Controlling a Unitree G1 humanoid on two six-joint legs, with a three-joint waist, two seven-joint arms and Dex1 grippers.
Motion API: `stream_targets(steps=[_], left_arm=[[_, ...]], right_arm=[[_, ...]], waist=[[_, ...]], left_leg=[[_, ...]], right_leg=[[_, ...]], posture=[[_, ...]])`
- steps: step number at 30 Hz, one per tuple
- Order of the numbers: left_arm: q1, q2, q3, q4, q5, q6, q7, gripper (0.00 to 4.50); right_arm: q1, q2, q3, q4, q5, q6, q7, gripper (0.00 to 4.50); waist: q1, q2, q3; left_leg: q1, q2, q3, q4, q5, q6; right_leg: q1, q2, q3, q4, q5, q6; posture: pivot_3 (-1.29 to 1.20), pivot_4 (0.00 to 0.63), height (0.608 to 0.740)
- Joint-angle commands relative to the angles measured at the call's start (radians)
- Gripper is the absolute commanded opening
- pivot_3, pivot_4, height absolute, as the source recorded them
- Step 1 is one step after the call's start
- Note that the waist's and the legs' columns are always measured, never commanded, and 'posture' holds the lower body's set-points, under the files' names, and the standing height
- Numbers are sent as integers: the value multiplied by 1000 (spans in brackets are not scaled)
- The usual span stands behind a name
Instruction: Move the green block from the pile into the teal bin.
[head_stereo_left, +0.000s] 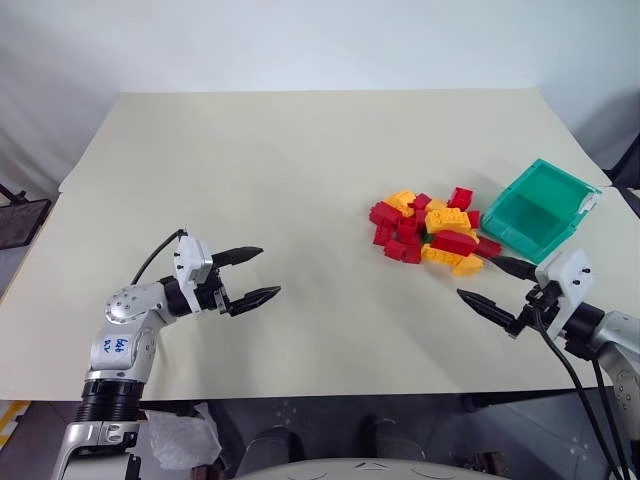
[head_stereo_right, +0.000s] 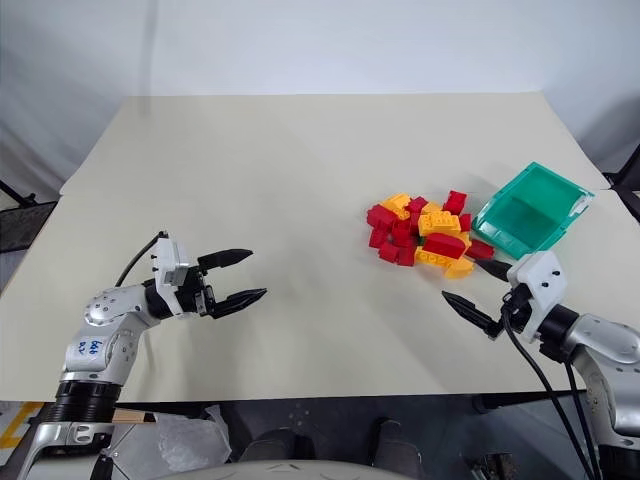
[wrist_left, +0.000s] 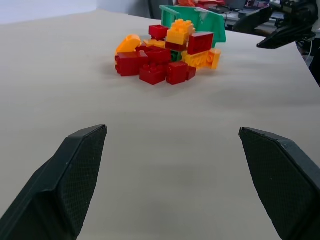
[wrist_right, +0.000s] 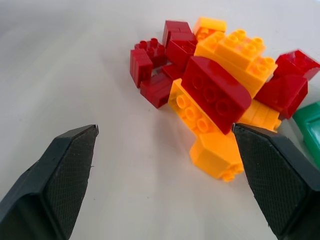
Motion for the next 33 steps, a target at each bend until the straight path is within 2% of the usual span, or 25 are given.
stream_targets(steps=[1, 3, 10, 14, 15, 22, 33], left_arm=[[-23, 3, 12, -52, -31, 16, 2, 4500], [-43, 1, 3, -49, -32, 19, -8, 4500], [-102, -21, -10, -18, -33, 6, -37, 4500], [-143, -38, -22, -1, -41, 28, -55, 4500], [-151, -40, -27, 6, -40, 28, -66, 4500], [-201, -38, -55, 49, -21, 38, -103, 4500], [-202, -36, -47, 51, -20, 38, -96, 4500]], right_arm=[[-19, -16, -6, -76, 0, 94, -83, 4315], [-24, 3, -23, -133, 29, 156, -135, 3920], [-30, 30, 25, -322, 53, 294, -249, 1561], [-73, 82, 118, -390, 65, 373, -320, 144], [-103, 98, 149, -369, 51, 369, -331, 30], [-300, 157, 265, -90, -73, 228, -325, 30], [-608, 190, 321, 505, -267, -75, -316, 30]], waist=[[0, 0, 0], [1, 0, 0], [0, 0, 0], [0, 0, 0], [-1, 0, 0], [-5, 0, 0], [-26, 0, 0]], left_leg=[[0, 0, 0, 0, 0, 0], [0, 0, 0, 0, 0, 0], [0, 0, 0, 1, 0, 0], [0, -3, 0, 1, 0, 0], [0, -3, 0, 1, 0, 0], [-1, -3, 0, 1, 0, 0], [-1, -3, 4, 0, 1, -2]], right_leg=[[0, 0, 0, 0, 0, 0], [0, 0, 0, 0, 0, 0], [0, 0, 0, 0, 0, 0], [0, 1, 0, 0, 0, 0], [0, 1, 0, 0, 0, 0], [0, 3, 1, 0, 0, 0], [0, 5, 1, 1, 0, 0]], posture=[[0, 150, 740], [0, 150, 740], [0, 150, 740], [0, 150, 740], [0, 150, 740], [0, 150, 740], [0, 150, 740]])
